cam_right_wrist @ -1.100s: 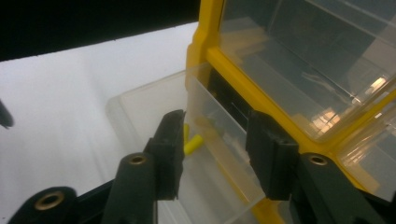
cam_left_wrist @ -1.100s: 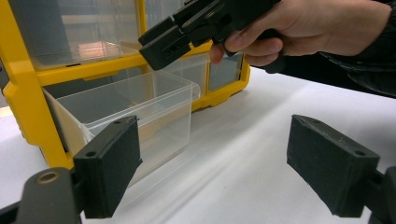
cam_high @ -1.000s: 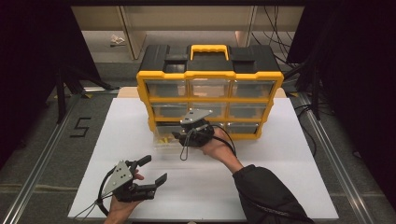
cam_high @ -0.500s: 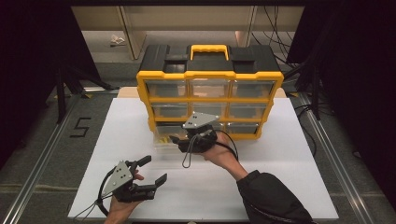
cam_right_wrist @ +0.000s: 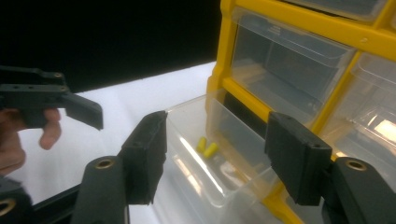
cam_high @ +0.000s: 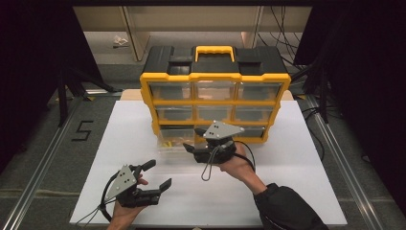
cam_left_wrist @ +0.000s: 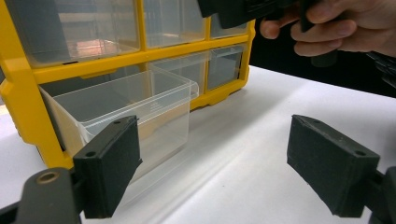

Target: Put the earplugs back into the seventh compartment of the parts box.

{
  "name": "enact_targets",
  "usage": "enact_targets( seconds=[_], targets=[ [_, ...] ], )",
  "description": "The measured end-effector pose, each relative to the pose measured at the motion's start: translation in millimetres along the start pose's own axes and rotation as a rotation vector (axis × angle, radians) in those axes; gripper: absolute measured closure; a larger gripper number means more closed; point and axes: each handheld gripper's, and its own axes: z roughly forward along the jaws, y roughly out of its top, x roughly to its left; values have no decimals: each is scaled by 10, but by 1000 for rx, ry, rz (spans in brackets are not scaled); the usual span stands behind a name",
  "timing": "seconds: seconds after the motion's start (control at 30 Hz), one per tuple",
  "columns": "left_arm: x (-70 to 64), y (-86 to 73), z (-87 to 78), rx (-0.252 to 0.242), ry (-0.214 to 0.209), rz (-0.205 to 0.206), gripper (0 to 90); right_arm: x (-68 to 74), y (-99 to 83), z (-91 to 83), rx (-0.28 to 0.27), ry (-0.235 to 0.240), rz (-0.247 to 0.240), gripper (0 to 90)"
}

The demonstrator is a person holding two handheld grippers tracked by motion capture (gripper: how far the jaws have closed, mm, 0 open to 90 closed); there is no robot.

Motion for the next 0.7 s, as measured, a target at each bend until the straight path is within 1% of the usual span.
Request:
enact_targets(
  seconds=[0.07, 0.13, 0.23, 0.33, 0.43, 0.57, 0.63, 0.7],
  targets=[
    [4, 0, -1, 1, -1, 1, 170, 6, -33, -41, -15, 2, 9, 390],
    [1, -1, -2, 1, 1, 0, 170, 6, -47, -58, -15, 1, 10, 385],
    [4, 1, 0, 0, 3, 1, 170, 16, -68, -83, -31, 10, 21, 383],
    [20, -7, 8, 6, 5, -4, 170, 34, -89, -95, -39, 13, 9, 382],
    [29, -4, 4, 1, 6, -1, 170, 32, -105, -106, -47, 20, 10, 381],
    [15, -1, 8, 1, 1, 0, 170, 26, -149, -140, -45, 14, 14, 377],
    [9, 4, 11, 1, -1, 7, 170, 21, -176, -171, -40, 8, 11, 375],
    [3, 6, 17, -1, -6, 3, 170, 14, -195, -201, -43, -2, 12, 375]
  ],
)
